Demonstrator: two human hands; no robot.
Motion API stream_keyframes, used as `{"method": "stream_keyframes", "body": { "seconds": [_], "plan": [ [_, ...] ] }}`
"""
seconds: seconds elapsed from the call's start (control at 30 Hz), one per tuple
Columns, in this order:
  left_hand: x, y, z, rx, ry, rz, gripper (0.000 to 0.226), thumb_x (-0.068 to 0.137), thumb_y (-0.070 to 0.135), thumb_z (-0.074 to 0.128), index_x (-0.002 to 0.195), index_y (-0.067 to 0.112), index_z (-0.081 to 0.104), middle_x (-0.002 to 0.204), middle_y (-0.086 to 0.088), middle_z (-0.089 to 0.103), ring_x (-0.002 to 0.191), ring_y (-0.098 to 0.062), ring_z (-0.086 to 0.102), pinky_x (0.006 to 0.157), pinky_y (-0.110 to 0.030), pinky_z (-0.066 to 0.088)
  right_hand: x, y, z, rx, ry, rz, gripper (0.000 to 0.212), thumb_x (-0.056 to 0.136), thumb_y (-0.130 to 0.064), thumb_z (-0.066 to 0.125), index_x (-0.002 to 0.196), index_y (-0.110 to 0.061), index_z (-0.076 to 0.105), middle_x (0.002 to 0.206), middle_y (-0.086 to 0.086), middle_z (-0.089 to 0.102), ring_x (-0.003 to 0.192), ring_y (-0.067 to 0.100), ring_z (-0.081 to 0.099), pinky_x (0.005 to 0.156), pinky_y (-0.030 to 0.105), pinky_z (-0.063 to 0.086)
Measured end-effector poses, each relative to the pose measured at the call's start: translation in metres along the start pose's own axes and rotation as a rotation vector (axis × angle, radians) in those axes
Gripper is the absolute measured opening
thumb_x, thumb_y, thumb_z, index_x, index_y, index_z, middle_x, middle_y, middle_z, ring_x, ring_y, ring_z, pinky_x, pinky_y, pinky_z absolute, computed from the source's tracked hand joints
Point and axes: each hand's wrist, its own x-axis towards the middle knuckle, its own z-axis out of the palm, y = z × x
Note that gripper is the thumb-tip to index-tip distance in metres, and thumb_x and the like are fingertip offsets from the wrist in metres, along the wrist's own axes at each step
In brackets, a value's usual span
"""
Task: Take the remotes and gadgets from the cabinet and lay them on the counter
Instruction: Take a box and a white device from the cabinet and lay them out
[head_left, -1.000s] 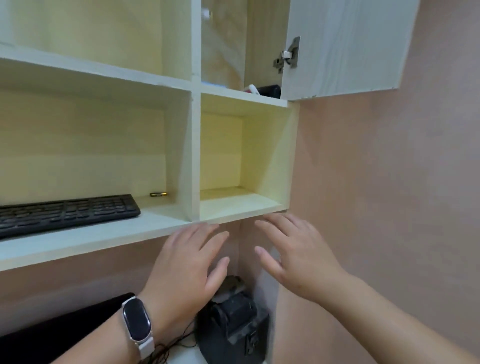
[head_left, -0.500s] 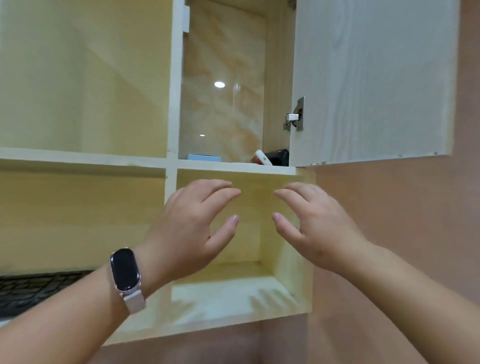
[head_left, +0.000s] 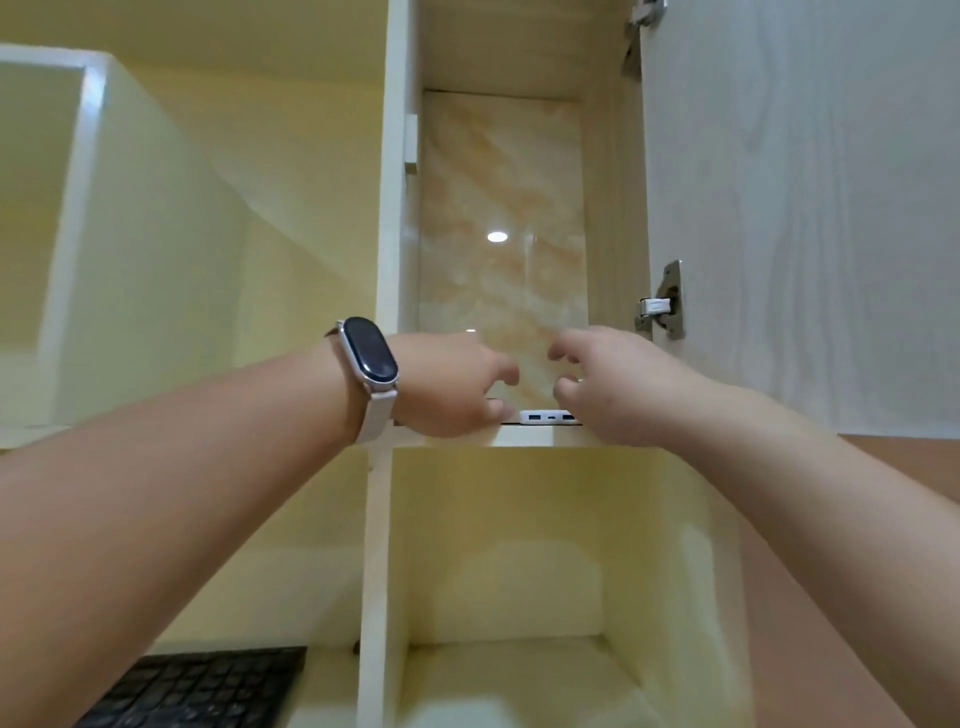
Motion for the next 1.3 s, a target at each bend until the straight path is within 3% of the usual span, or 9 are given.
{"method": "stream_keyframes", "body": {
  "seconds": [0.17, 0.3, 0.57, 0.73, 0.8, 0.9, 1.0, 1.1, 1.3],
  "plan": [
    [0.005, 0.006, -0.004, 0.056, -0.097, -0.014, 0.036, 0.101, 0.037, 0.035, 0.12, 0.017, 0.058, 0.113, -0.009, 0.065, 0.101, -0.03, 0.06, 0.084, -0.036, 0.049, 0.023, -0.003, 0.012, 0.014, -0.224, 0.047, 0.039, 0.093, -0.031, 0.047, 0.131, -0.028, 0.052, 0.133, 0.003, 0.056, 0.108, 0.025, 0.056, 0.089, 0.035, 0.049],
    [0.006, 0.003, -0.003, 0.069, -0.154, 0.022, 0.03, 0.1, 0.025, 0.037, 0.116, 0.015, 0.06, 0.107, -0.01, 0.066, 0.098, -0.032, 0.061, 0.076, -0.034, 0.046, 0.033, -0.003, 0.017, -0.015, -0.33, 0.068, 0.031, 0.092, -0.038, 0.048, 0.113, -0.022, 0.062, 0.109, 0.004, 0.066, 0.096, 0.025, 0.059, 0.086, 0.036, 0.05],
    [-0.014, 0.001, 0.001, 0.043, 0.038, 0.12, 0.038, 0.097, 0.058, 0.025, 0.097, 0.032, 0.052, 0.087, 0.008, 0.062, 0.08, -0.017, 0.057, 0.069, -0.034, 0.046, 0.032, -0.003, 0.019, -0.068, -0.452, 0.015, 0.032, 0.099, -0.038, 0.032, 0.079, -0.018, 0.047, 0.08, 0.003, 0.049, 0.085, 0.028, 0.048, 0.068, 0.034, 0.036],
    [-0.029, 0.001, 0.014, 0.031, 0.228, 0.171, 0.043, 0.09, 0.067, 0.035, 0.119, 0.039, 0.051, 0.099, 0.015, 0.059, 0.088, -0.01, 0.054, 0.072, -0.033, 0.047, 0.024, -0.005, 0.017, -0.048, -0.339, -0.01, 0.037, 0.095, -0.041, 0.029, 0.091, -0.016, 0.056, 0.088, 0.006, 0.056, 0.09, 0.029, 0.052, 0.074, 0.036, 0.035],
    [-0.032, 0.001, 0.021, -0.002, 0.316, 0.2, 0.045, 0.091, 0.062, 0.041, 0.127, 0.037, 0.05, 0.104, 0.016, 0.057, 0.096, -0.009, 0.052, 0.074, -0.032, 0.046, 0.017, -0.003, 0.02, -0.022, -0.258, -0.047, 0.035, 0.096, -0.04, 0.031, 0.093, -0.02, 0.059, 0.09, 0.001, 0.061, 0.091, 0.024, 0.053, 0.09, 0.038, 0.034],
    [-0.037, -0.002, 0.031, -0.093, 0.457, 0.237, 0.049, 0.09, 0.056, 0.05, 0.13, 0.029, 0.054, 0.111, 0.011, 0.058, 0.101, -0.012, 0.054, 0.078, -0.034, 0.049, 0.001, 0.002, 0.021, -0.007, -0.143, -0.124, 0.032, 0.095, -0.044, 0.033, 0.089, -0.028, 0.06, 0.087, -0.011, 0.055, 0.097, 0.015, 0.051, 0.117, 0.044, 0.011],
    [-0.041, 0.0, 0.038, -0.157, 0.545, 0.242, 0.049, 0.088, 0.049, 0.059, 0.128, 0.022, 0.059, 0.112, 0.006, 0.059, 0.102, -0.016, 0.056, 0.08, -0.037, 0.05, -0.015, 0.004, 0.019, 0.024, -0.079, -0.134, 0.033, 0.095, -0.053, 0.035, 0.087, -0.032, 0.059, 0.081, -0.014, 0.045, 0.097, 0.012, 0.045, 0.118, 0.045, 0.01],
    [-0.042, 0.001, 0.04, -0.21, 0.603, 0.232, 0.041, 0.087, 0.038, 0.067, 0.124, 0.019, 0.063, 0.11, 0.004, 0.06, 0.102, -0.018, 0.056, 0.083, -0.038, 0.049, -0.027, 0.003, 0.017, -0.054, -0.038, -0.15, 0.042, 0.091, -0.06, 0.037, 0.107, -0.03, 0.062, 0.092, -0.01, 0.049, 0.105, 0.015, 0.044, 0.117, 0.043, 0.014],
    [-0.046, -0.004, 0.044, -0.242, 0.683, 0.224, 0.03, 0.089, 0.032, 0.063, 0.115, 0.019, 0.068, 0.102, 0.003, 0.063, 0.094, -0.02, 0.059, 0.078, -0.038, 0.05, -0.039, 0.001, 0.018, -0.1, -0.035, -0.113, 0.045, 0.091, -0.063, 0.038, 0.121, -0.03, 0.044, 0.11, -0.001, 0.053, 0.108, 0.022, 0.044, 0.089, 0.038, 0.035]
  ]
}}
